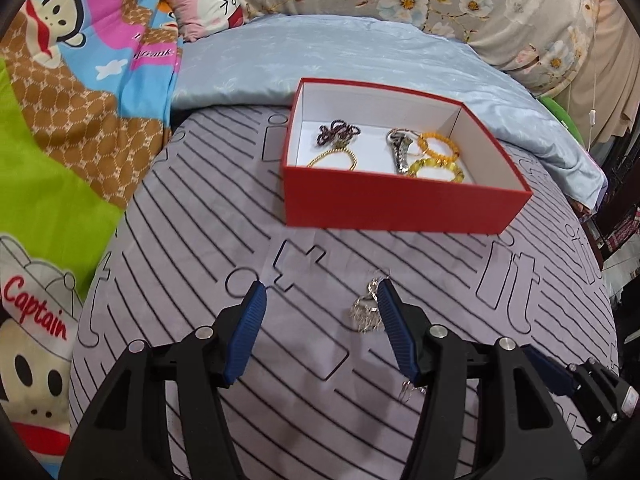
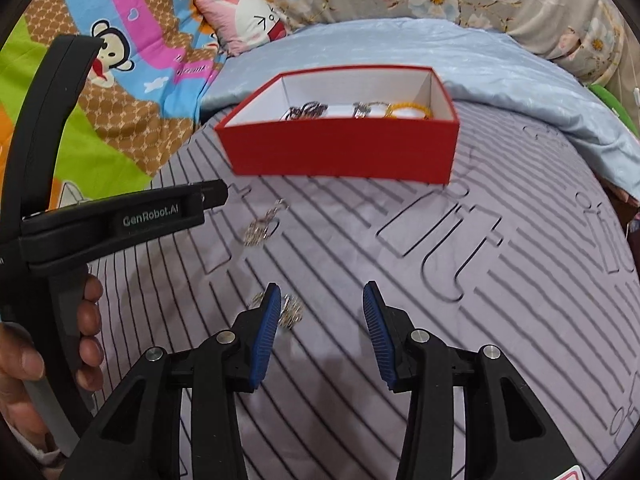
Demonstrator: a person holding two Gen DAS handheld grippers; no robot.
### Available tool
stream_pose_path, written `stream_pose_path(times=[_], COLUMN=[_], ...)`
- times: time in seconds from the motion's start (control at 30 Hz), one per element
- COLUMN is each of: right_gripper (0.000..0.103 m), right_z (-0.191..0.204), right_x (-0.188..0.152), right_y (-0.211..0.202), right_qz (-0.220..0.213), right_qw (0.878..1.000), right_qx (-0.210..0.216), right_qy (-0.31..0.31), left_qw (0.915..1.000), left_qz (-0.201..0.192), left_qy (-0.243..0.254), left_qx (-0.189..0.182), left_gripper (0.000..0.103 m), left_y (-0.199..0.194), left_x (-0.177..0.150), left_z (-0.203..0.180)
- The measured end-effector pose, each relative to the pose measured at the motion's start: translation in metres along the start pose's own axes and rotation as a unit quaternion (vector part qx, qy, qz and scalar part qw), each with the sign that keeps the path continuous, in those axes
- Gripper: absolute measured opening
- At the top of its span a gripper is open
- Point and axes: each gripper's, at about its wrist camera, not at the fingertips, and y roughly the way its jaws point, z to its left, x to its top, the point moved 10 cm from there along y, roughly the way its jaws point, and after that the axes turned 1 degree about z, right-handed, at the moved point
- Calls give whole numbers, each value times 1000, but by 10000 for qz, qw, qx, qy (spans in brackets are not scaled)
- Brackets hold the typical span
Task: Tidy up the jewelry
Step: 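Move both grippers back out toward the two silver earrings, then grasp the silver flower earring with the left gripper while the right grasps the silver chain earring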
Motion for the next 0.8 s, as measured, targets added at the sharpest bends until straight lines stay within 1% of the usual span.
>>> stream_pose_path(times=[0.2, 0.8], right_gripper=[43, 43], right_z=[12, 25], right_x=[-11, -20], right_y=[8, 27], right_qz=[90, 239], right_qw=[9999, 9995], right_qx=[1, -100], right_qy=[-95, -168], left_qw=[9998, 9992], left_qz=[118, 224], left_qy=[-91, -260], left_qx=[102, 195], left_gripper=[56, 56], left_y=[2, -2], left_x=[-18, -44], left_z=[12, 43])
